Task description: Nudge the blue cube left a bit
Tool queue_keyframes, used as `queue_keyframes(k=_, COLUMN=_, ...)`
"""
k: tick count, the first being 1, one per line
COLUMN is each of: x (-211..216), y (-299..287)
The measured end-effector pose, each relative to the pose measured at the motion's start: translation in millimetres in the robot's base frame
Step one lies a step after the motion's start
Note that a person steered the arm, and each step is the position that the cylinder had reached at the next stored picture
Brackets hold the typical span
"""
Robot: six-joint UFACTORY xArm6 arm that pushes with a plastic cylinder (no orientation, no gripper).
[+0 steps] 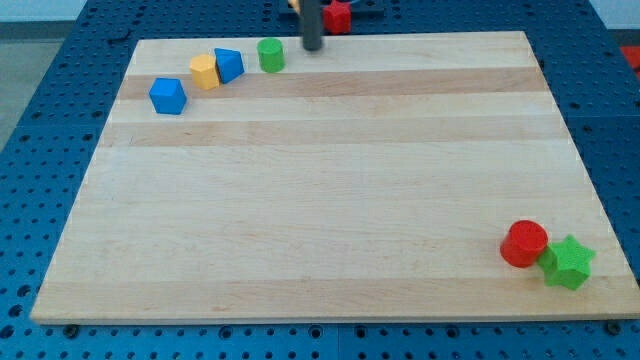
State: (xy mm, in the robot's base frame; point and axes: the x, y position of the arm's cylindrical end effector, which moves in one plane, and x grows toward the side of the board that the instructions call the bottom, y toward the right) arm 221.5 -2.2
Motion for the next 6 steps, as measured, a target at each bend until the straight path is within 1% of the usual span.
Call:
queue_keyframes(k=1, x=43.9, y=34.0)
queue_keyframes(k=2, x=83.8, y=48.1)
queue_keyframes(k=3, x=120.0, y=10.7)
queue_keyframes(k=4, x=121.8, y=-55.6)
queue_keyframes(k=5, x=107.0, y=-121.5)
queue_keyframes(k=6, x=100.7, y=-178.6)
